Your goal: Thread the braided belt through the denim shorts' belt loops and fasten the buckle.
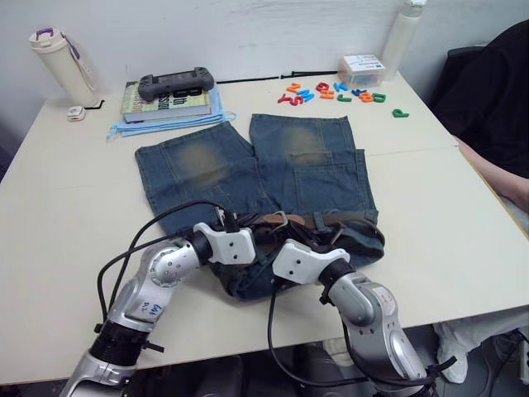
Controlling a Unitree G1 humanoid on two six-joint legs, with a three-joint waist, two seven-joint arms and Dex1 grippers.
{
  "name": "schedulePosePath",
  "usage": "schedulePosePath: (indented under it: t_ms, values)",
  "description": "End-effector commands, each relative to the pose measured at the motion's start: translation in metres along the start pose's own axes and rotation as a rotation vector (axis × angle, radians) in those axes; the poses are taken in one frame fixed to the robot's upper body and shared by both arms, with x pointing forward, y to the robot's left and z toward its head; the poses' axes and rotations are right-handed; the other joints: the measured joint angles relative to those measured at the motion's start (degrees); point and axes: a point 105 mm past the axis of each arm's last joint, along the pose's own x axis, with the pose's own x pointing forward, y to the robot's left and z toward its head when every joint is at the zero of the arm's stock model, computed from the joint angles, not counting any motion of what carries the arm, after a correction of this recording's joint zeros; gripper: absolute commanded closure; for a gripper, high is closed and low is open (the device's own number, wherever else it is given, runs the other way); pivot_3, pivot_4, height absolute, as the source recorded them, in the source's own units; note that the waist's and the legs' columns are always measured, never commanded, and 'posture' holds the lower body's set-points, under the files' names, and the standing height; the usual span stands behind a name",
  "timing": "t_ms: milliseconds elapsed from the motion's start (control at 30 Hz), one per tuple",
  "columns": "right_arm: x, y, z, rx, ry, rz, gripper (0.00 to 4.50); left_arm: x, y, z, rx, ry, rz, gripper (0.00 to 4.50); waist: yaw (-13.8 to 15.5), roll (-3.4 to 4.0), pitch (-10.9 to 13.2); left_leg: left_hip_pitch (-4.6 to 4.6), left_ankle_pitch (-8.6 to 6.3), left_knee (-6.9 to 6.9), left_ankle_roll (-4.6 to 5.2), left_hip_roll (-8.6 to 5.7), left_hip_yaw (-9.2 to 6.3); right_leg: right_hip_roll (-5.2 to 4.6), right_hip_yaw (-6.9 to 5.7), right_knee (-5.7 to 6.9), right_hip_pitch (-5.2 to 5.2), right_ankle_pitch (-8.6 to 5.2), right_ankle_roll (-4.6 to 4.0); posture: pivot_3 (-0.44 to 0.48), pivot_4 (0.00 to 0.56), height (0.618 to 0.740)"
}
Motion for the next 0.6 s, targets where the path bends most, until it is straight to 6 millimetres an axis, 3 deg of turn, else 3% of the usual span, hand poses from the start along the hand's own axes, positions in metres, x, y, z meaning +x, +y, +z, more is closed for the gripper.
schedulePosePath:
  t_ms: [33,233,600]
  values:
    - [0.001,-0.002,0.028,0.004,-0.125,0.0,4.43,0.017,-0.025,0.039,-0.019,-0.159,-0.079,4.5,0.02,0.0,0.0,0.0,0.0,0.01,0.0,0.0,0.0,0.0,0.0,0.0,0.0,0.0,0.0,0.0,0.15,0.73]
    - [0.001,-0.002,0.028,0.002,-0.124,0.003,4.43,0.023,-0.029,0.046,-0.019,-0.183,-0.09,4.5,0.02,0.0,0.0,0.0,0.0,0.01,0.0,0.0,-0.01,-0.01,-0.01,0.01,0.0,0.0,0.0,0.0,0.15,0.73]
    - [-0.005,0.003,0.013,-0.041,-0.072,0.057,4.43,-0.006,-0.021,0.003,0.034,-0.051,-0.14,4.5,-0.15,0.0,-0.01,0.03,0.0,-0.05,-0.01,0.04,0.01,0.0,0.0,0.0,-0.02,-0.01,-0.02,0.0,0.15,0.73]
